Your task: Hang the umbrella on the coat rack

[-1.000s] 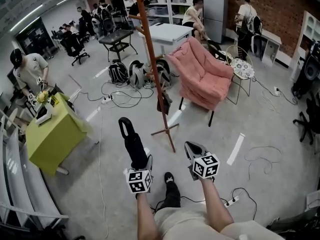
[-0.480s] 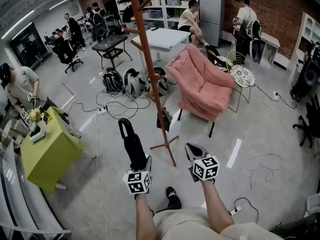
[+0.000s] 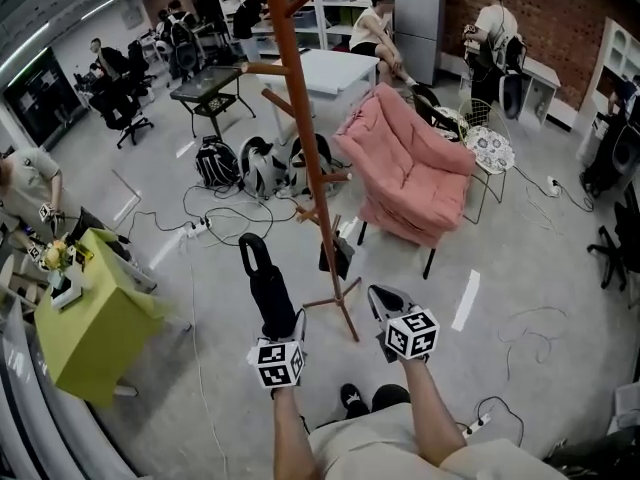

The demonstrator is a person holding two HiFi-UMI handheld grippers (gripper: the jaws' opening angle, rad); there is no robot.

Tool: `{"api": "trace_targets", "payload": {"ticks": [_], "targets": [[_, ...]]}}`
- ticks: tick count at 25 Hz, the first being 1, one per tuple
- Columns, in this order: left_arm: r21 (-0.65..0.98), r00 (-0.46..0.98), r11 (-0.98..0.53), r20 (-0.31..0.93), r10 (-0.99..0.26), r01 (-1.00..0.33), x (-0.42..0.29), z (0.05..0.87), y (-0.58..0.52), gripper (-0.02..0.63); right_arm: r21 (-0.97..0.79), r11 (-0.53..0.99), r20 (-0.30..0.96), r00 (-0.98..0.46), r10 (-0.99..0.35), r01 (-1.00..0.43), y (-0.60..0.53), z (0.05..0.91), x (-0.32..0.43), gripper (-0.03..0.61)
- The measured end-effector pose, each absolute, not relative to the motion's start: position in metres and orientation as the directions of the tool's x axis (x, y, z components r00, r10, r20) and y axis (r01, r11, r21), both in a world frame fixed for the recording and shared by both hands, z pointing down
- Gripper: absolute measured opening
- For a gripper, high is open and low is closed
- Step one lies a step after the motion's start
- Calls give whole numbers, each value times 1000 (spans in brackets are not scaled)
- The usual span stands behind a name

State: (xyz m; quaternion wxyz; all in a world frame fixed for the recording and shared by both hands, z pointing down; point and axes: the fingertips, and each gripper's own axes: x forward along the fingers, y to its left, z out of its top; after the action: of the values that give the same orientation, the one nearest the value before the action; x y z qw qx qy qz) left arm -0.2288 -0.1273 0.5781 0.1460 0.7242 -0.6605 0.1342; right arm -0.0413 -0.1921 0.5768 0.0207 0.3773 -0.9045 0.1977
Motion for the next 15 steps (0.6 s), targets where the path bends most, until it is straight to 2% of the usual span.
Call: {"api": "trace_targets", "payload": {"ticks": [15], "targets": [[67,81,-59,397,-914,-996,-245,581,-162,259,-343,673,211,-752,-625,-655,-232,574,-66,3]]}}
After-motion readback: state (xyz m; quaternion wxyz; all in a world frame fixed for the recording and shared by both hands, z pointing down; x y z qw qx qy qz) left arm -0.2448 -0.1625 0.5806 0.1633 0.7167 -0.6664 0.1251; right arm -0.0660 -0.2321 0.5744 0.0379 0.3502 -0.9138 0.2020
